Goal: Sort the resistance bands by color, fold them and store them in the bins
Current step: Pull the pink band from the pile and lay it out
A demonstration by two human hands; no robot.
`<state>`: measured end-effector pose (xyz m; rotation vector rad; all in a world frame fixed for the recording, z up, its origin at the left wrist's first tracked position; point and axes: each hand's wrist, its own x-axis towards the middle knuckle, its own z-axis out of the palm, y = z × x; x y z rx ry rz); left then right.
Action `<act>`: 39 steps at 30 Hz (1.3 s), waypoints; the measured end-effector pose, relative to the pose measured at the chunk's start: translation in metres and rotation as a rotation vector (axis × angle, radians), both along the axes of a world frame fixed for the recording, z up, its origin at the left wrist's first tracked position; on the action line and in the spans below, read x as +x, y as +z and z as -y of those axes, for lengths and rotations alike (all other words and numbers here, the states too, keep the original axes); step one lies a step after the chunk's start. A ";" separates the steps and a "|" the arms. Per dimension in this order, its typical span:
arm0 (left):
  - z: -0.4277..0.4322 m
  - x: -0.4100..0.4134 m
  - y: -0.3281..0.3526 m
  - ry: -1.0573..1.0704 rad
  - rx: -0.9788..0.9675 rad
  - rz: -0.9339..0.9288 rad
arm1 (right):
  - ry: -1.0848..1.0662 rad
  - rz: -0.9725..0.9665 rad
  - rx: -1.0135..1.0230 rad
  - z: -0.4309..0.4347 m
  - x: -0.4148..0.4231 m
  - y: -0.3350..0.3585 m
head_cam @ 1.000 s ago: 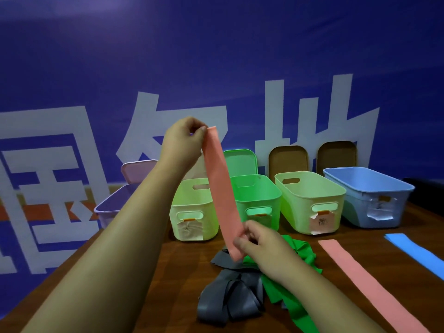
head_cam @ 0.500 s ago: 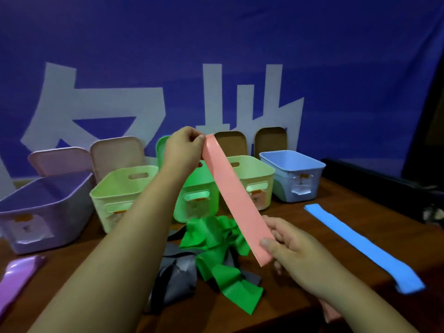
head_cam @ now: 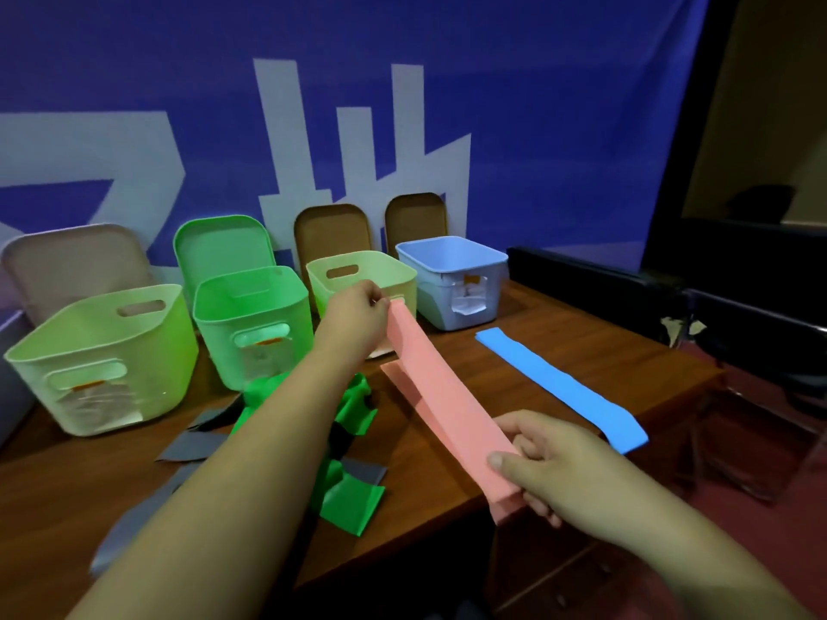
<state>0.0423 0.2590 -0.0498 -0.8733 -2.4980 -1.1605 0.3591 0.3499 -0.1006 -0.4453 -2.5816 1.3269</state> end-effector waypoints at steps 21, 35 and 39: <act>-0.016 0.000 -0.076 0.069 -0.353 -0.042 | -0.042 0.038 -0.004 -0.009 0.009 -0.032; -0.019 0.001 -0.080 0.110 -0.500 -0.102 | -0.101 0.022 0.042 -0.005 0.009 -0.032; -0.019 0.001 -0.081 0.108 -0.528 -0.116 | -0.127 0.008 0.039 -0.002 0.007 -0.033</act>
